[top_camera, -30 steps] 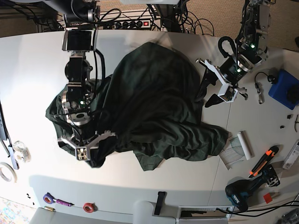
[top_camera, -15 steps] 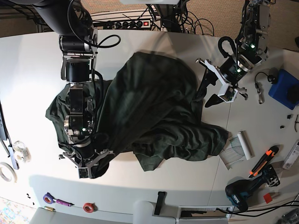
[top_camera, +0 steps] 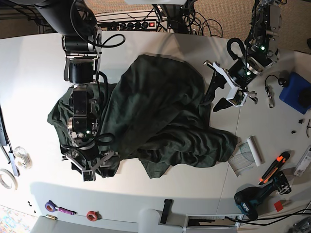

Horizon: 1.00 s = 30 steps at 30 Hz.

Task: Layout the t-shirt on the table in an organized manner, then fold the t-shirt properly
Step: 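Grasp the t-shirt edge with the right gripper and drag it outward, then release the shirt and raise the right gripper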

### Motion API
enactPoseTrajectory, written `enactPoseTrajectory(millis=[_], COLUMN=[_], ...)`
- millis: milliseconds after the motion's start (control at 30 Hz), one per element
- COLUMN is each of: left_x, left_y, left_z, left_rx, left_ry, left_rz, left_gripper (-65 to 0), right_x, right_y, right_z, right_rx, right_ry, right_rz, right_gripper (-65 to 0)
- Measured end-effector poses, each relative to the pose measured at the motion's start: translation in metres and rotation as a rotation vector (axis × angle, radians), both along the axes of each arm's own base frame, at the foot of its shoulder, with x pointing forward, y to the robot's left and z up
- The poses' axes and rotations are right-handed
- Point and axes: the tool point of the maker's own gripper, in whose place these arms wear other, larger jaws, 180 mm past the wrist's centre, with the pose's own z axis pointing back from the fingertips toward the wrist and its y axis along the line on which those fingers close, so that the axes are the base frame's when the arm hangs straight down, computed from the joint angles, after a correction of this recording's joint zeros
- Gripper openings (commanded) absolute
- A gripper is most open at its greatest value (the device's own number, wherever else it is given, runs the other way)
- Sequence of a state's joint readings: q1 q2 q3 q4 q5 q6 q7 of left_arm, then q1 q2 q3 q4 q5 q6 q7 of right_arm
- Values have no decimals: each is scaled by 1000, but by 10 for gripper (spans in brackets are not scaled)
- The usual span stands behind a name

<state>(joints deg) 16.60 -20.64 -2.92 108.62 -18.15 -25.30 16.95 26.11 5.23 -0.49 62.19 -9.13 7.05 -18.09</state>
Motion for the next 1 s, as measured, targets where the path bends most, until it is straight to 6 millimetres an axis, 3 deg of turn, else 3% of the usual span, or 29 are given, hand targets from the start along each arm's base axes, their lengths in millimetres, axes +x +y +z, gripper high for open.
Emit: enactPoseTrajectory(millis=[100,267,333,700,1000], left_x=[0,0,0,-1,5], left_y=[2,3,4,7,7], left_z=[-3,-6,-10,-18,-13], left_rx=[32,35,37,44,41], left_ry=[-3,3,14,37,20], left_rz=[-1,2,5,11,12], left_gripper=[-416,-416,-416,-416,-416], right_x=[-10,-38,-54,-134,-196], right_y=[-3,-27,-35,-84,-67], right_z=[6,54,60,7,2], right_rx=[-20,-120,-177,-615,-865], right_ry=[2,-81,-76,206,387], right_rz=[-5,-29,-10,184,503], right_gripper=[-315,-315,-315,-315,-315])
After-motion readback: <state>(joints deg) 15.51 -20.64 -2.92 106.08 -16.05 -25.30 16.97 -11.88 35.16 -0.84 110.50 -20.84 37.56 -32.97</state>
